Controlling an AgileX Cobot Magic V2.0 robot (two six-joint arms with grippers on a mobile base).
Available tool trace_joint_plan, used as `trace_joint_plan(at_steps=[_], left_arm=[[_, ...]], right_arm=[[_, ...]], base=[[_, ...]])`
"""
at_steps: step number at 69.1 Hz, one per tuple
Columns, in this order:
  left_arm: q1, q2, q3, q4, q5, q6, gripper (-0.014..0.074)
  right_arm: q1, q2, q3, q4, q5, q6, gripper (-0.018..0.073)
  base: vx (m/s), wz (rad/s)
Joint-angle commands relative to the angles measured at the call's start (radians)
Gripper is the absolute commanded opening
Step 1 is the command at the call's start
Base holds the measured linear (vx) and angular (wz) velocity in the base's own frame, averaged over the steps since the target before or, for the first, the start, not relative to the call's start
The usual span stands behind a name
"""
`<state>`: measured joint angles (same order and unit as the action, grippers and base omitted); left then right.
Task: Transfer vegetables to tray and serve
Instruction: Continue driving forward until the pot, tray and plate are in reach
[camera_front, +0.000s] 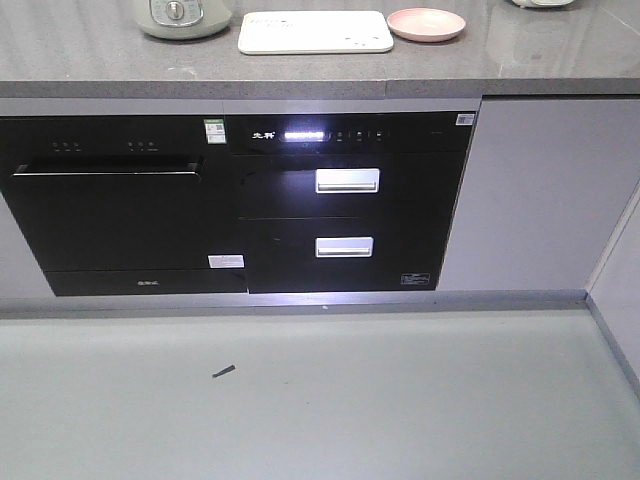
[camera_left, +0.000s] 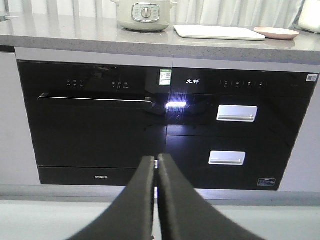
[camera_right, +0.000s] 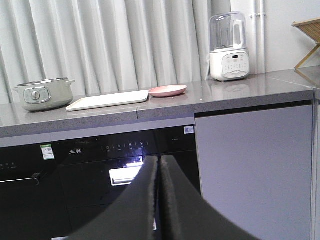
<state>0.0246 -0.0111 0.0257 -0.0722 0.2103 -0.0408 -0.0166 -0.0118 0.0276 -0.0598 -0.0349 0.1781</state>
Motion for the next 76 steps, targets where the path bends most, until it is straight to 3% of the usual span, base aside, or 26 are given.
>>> trace_joint_plan(at_steps=[1,76], left_arm=[[0.003,-0.014,0.026,-0.003,-0.071,-0.006,-0.0006],[0.003,-0.014,0.026,-0.003,-0.071,-0.006,-0.0006]], right_arm=[[-0.001,-0.007,0.016,-0.011,-0.078,-0.007,-0.0003],[-0.001,-0.007,0.016,-0.011,-0.078,-0.007,-0.0003]], base=[[0.09,0.03],[0.08,0.0]])
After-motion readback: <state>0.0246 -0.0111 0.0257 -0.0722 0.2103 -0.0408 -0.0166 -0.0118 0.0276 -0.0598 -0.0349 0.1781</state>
